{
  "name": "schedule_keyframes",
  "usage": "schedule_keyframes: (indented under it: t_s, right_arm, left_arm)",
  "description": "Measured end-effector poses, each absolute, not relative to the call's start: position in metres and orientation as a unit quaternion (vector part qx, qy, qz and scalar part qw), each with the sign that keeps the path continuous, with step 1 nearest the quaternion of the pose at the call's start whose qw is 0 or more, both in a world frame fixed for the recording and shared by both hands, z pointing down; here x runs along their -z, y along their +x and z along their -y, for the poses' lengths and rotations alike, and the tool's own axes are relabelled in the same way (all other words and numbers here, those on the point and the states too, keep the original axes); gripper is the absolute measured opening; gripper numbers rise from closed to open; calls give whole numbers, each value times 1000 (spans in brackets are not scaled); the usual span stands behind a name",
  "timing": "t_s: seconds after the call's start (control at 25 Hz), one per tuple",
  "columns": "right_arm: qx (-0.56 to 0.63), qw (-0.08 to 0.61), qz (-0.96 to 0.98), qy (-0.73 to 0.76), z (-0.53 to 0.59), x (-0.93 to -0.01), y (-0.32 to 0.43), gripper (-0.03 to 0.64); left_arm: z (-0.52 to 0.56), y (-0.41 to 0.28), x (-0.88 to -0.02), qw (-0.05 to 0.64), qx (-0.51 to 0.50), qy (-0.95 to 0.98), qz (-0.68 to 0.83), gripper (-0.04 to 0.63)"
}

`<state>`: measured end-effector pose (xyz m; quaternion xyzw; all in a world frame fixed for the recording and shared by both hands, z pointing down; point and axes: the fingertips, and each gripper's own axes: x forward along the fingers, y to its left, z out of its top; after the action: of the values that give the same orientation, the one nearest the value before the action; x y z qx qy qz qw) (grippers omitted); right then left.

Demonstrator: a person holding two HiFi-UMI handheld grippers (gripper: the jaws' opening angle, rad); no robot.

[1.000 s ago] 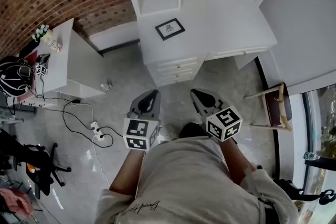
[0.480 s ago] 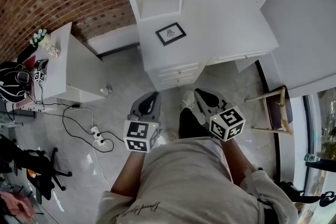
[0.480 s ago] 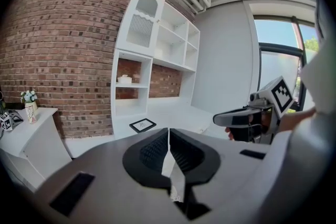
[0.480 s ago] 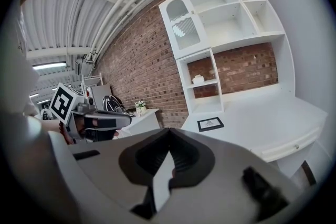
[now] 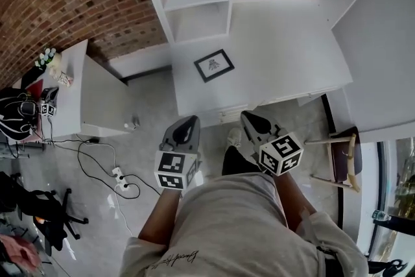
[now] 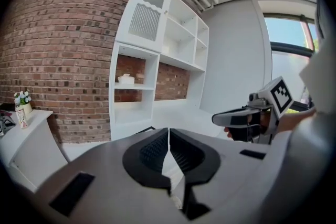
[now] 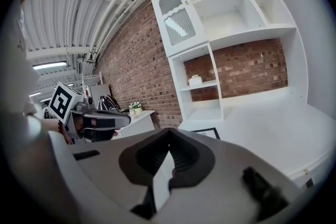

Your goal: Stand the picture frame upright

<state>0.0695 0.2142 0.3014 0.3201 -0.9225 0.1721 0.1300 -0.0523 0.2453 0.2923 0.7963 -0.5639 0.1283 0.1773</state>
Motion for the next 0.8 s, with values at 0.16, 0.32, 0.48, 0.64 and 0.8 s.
schedule_keyframes:
  t_s: [0.16,0.32,0.48,0.64,0.8]
  right_arm:
    - [-170,135,927,306,-159,-299,66,28]
    - [-167,140,933,287,-109,-298,61,28]
    - [-175,148,936,269,-70,-302,61,28]
    - [-182,152,937,257,-37,-307,63,28]
    - [-186,154,938,248,-11,-313,68,28]
  left_arm:
    - [-195,-57,-289,178,-124,787,577,21]
    - [-150,-64,-289,184,-123,775,592,21]
    - [-112,-63,-292,192,-123,764,604,21]
    - [-81,-56,-295,198,-123,760,607,21]
    - [-56,-48,-300,204,-127,755,610,21]
